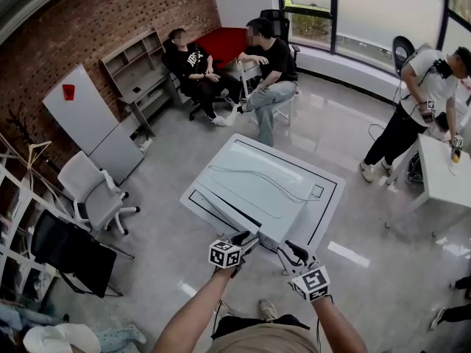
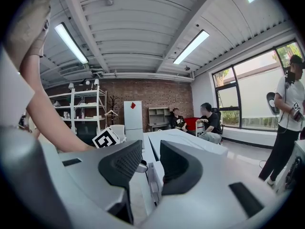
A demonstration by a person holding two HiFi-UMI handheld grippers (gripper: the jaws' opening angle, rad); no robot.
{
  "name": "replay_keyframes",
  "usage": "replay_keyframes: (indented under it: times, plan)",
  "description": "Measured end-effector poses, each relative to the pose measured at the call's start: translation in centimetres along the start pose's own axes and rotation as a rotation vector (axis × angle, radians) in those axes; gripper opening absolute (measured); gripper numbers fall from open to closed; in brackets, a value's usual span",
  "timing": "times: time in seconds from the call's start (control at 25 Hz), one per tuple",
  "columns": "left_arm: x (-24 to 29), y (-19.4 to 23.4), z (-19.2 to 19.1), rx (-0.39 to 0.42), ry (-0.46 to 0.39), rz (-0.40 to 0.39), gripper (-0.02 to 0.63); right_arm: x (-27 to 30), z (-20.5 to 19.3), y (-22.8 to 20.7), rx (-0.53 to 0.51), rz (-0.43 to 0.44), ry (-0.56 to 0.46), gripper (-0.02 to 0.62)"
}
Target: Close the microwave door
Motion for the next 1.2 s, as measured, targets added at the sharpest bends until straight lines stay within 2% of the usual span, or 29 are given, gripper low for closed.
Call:
replay_keyframes:
  times: [0.32,0.64,0.84,0.92,1.2]
  plan:
    - [0.5,-0.1,0.2,0.053,0.038,0.047,0.212,1.3,-0.1,-0.1,0.002,0.012,0.006,0.123]
    - [1.1,0.5,0.9,0.054,0.062,0.044,0.185,1.4,-0.5,-0.4,0.005,0.001,0.019,0.123]
    - [1.3,0.7,1.1,0.021,0.048,0.036,0.160,1.0,-0.7,-0.4,0.008,-0.003,0.024,0.123]
    - [1.8,0.6,1.5,0.012,0.055,0.032,0.187,0.9,-1.0,-0.4,0.010,-0.004,0.029,0.123]
    - [1.9,0.0,1.5,0.041,0.072,0.040,0.195,0.7,-0.9,0.0,0.002,0.004,0.029,0.123]
Point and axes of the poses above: the fingertips, and each gripper's own axes: x forward along the fingers, y to its left, z out of its top, the point moved 9 cm from there along -x, backward along the fingers, and after that the axes turned 12 degrees about -z, right-handed, at the moved point
